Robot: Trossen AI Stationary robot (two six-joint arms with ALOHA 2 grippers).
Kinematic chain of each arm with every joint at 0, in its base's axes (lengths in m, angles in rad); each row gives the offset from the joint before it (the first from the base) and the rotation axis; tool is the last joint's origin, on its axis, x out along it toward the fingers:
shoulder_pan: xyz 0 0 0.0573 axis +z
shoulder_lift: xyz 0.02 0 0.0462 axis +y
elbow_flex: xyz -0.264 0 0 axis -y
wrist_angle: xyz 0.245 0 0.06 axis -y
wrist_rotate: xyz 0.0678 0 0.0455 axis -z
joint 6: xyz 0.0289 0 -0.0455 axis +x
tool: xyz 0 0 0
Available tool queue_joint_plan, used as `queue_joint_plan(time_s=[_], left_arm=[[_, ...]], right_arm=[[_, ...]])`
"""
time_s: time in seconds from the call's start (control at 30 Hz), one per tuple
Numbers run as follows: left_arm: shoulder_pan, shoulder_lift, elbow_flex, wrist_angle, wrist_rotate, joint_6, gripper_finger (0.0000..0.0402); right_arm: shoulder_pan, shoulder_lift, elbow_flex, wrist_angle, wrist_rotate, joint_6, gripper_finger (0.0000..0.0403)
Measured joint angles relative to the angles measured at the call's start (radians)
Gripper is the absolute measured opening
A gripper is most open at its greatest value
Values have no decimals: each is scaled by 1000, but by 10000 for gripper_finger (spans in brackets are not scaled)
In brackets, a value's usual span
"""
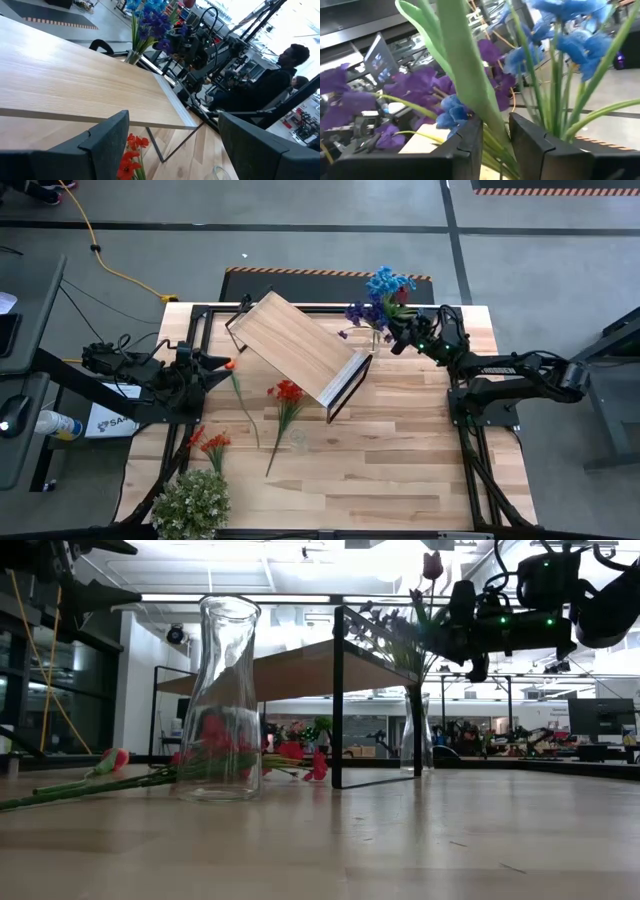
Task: Pick and place flowers into a vace then onto a shelf
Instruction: Put the dark red flower into the top transparent flower vase
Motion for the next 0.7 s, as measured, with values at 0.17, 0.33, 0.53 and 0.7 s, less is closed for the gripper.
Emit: queue_joint_plan(time_s=[0.17, 0.33, 0.53, 0.7], left_arm=[[0, 0, 0, 0, 16, 0, 337], [0, 0, 0, 0, 16, 0, 337], [0, 0, 0, 0, 16, 0, 337], [0, 0, 0, 0, 16, 0, 337]], right_arm=[[0, 0, 0, -2, -11, 10, 99], [-19, 0, 0, -19, -43, 51, 119], [-72, 0, 0, -20, -188, 93, 149], [-113, 0, 0, -22, -280, 116, 162]])
